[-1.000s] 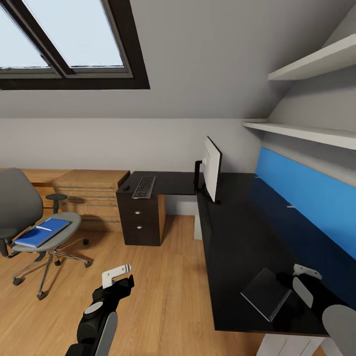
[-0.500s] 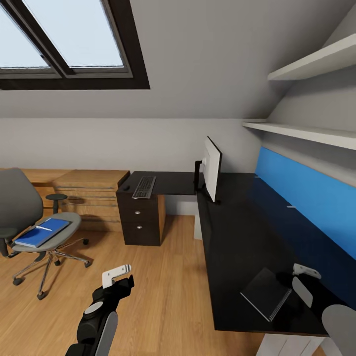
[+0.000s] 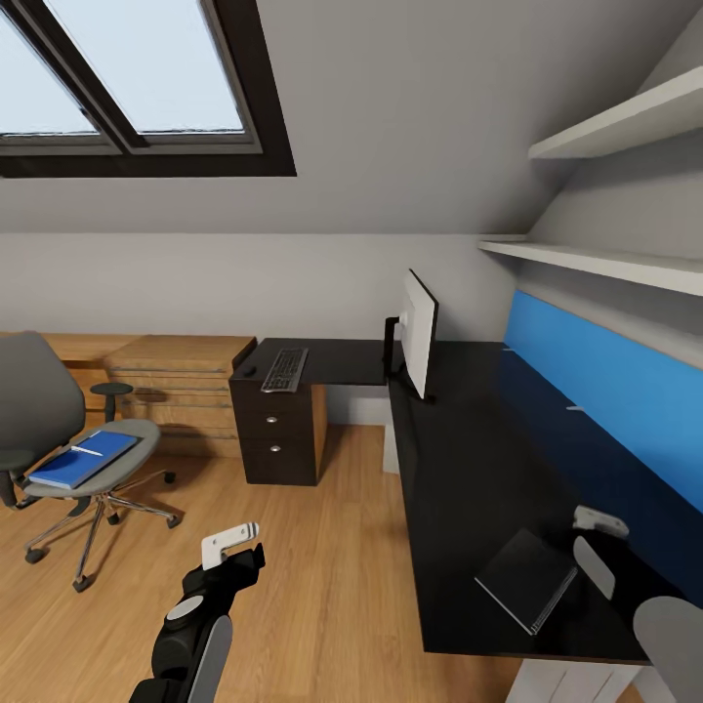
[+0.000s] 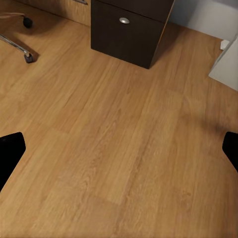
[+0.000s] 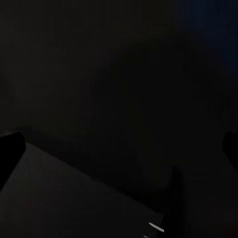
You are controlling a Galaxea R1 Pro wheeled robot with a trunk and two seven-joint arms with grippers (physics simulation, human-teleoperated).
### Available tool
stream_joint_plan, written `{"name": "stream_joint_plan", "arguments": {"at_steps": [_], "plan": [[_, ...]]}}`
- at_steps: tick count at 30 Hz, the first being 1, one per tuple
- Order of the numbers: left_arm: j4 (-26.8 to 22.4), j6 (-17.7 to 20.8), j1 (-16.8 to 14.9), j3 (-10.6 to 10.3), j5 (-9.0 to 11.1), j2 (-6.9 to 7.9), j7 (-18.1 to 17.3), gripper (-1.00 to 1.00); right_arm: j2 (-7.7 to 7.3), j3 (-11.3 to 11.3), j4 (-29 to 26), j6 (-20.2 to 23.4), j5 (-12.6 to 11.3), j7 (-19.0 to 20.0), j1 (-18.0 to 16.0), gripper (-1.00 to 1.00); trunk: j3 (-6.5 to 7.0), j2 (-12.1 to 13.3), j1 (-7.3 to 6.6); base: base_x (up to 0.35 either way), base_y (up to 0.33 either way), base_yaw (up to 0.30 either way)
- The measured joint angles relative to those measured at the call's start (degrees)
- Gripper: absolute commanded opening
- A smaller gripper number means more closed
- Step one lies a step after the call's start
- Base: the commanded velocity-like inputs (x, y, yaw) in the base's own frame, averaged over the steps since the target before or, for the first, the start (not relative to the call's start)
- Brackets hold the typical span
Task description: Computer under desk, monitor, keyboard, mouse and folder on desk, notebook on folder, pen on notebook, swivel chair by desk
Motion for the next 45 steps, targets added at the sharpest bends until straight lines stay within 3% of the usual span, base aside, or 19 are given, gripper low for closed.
{"name": "stream_joint_plan", "arguments": {"at_steps": [5, 12, 13, 17, 19, 21, 25, 31, 36, 45], "plan": [[0.12, 0.00, 0.00, 0.00, 0.00, 0.00, 0.00, 1.00, 0.49, 0.04, -0.80, -2.05, -0.11, 0.05, 0.03, 1.00, 0.00, 0.00, 0.00, 0.000, 0.000, 0.000], [0.49, 0.00, -0.02, -0.07, -0.07, -0.01, 0.00, 1.00, 2.43, 0.19, -1.16, -4.46, -0.09, -0.04, 0.04, 1.00, 0.00, 0.00, 0.00, 0.000, 0.000, 0.001], [0.53, 0.00, -0.02, -0.09, -0.08, -0.01, 0.00, 1.00, 3.32, 0.53, -1.21, -4.75, -0.08, -0.04, 0.05, 1.00, 0.00, 0.00, 0.00, 0.000, 0.000, 0.019], [0.54, 0.00, 0.00, -0.08, -0.08, 0.00, 0.00, 1.00, 3.77, 1.38, -1.16, -4.86, 0.05, -0.05, 0.04, 1.00, 0.00, 0.00, 0.00, 0.000, 0.000, 0.079], [0.53, 0.00, 0.01, -0.08, -0.09, 0.00, 0.00, 1.00, 3.84, 1.99, -1.14, -4.88, 0.08, -0.05, 0.03, 1.00, 0.00, 0.00, 0.00, 0.000, 0.000, 0.188], [0.53, 0.00, 0.03, -0.08, -0.14, -0.01, 0.00, 1.00, 3.95, 4.16, -1.12, -4.91, 0.07, 0.02, 0.03, 1.00, 0.00, 0.00, 0.00, 0.000, 0.000, 0.246], [0.56, -0.02, 0.04, -0.08, -0.22, 0.00, 0.00, 1.00, 3.97, 5.36, -1.12, -4.92, 0.02, 0.03, 0.03, 1.00, 0.00, 0.00, 0.00, 0.000, 0.000, 0.202], [0.63, -0.08, -0.01, -0.09, -0.26, 0.01, 0.02, 1.00, 3.92, 5.65, -1.12, -4.91, 0.08, 0.03, 0.04, 1.00, 0.00, 0.00, 0.00, 0.000, 0.000, 0.050], [0.77, -0.22, 0.04, -1.69, -0.12, -0.02, 0.09, 1.00, 3.73, 5.76, -1.04, -3.30, 0.26, -0.24, 0.04, 1.00, 0.00, 0.00, 0.00, 0.000, 0.000, 0.000], [-0.01, -0.18, 0.06, 0.04, -0.04, 0.52, 0.01, 1.00, 3.64, 5.75, -0.87, -4.90, 0.82, -0.25, 0.04, 1.00, 0.00, 0.00, 0.00, 0.000, 0.000, 0.000]]}}
